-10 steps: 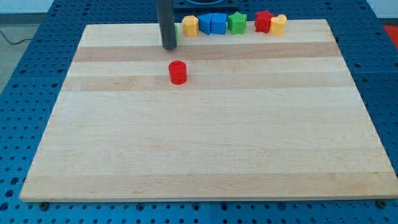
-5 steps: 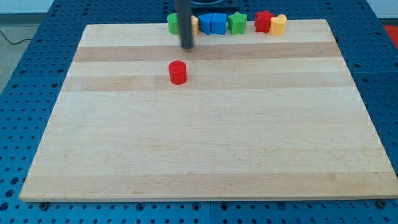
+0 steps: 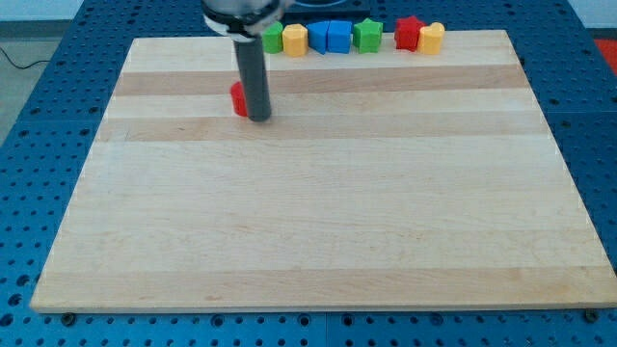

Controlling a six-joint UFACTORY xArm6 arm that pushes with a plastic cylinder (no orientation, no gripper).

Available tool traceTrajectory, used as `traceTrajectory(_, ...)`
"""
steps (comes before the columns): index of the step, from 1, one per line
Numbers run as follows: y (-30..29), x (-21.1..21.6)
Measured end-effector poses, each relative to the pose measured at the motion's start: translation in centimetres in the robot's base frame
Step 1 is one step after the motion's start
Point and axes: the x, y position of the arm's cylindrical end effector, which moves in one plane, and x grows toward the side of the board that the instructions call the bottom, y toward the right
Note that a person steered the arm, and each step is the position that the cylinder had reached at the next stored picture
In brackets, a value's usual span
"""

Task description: Push the red circle into green circle

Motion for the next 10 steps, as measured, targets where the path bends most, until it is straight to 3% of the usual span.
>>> traceTrajectory(2,-2.5,-6.6)
traceTrajectory(4,-5.7,-2.0)
traceTrajectory(7,-4.9,-9.7)
traceTrajectory(8,-4.9,-8.8)
traceTrajectory(10,-4.9,-10.9)
